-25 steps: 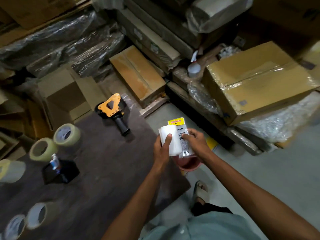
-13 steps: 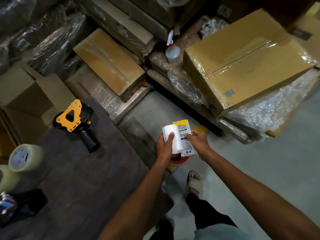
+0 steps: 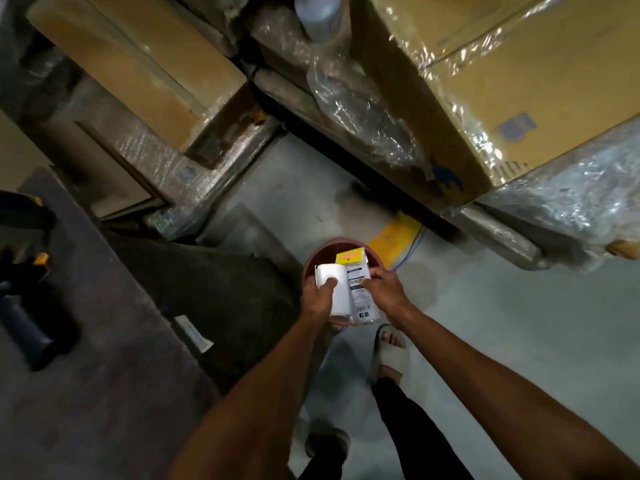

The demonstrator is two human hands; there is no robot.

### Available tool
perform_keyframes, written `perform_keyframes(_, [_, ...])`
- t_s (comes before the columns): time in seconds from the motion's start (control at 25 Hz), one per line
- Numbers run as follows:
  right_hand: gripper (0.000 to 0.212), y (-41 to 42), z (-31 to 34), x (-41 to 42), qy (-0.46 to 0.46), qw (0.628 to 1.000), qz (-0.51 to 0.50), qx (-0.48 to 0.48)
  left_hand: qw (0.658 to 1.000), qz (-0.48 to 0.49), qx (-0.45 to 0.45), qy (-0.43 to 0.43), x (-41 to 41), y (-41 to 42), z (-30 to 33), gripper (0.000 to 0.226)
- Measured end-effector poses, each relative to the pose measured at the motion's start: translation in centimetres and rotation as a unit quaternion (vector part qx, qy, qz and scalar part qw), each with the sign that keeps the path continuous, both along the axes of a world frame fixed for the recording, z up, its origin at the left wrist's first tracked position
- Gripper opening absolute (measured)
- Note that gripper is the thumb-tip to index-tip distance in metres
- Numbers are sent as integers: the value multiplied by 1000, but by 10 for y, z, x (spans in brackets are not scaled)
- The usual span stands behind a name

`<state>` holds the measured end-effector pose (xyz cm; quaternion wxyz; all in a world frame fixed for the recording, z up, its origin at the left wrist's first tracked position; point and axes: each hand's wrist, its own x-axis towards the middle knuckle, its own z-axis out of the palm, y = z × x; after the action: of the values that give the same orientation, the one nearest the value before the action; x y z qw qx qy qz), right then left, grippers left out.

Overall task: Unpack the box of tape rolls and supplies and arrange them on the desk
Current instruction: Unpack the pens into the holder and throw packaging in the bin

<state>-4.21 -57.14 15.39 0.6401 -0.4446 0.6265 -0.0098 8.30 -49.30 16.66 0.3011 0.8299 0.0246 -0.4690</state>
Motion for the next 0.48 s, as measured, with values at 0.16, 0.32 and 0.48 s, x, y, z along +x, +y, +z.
perform_keyframes(0.16, [25, -3, -54, 3, 19, 1000, 10, 23, 999, -7, 28, 13, 5, -3, -52, 45])
perform_keyframes(0.32, [27, -7, -103, 9, 50, 998, 4, 28, 1000, -6, 29, 0, 8, -4, -101, 50])
perform_keyframes(0.48, [27, -8, -143, 16, 85, 996, 21, 12, 999, -29, 25, -14, 12, -5, -140, 50])
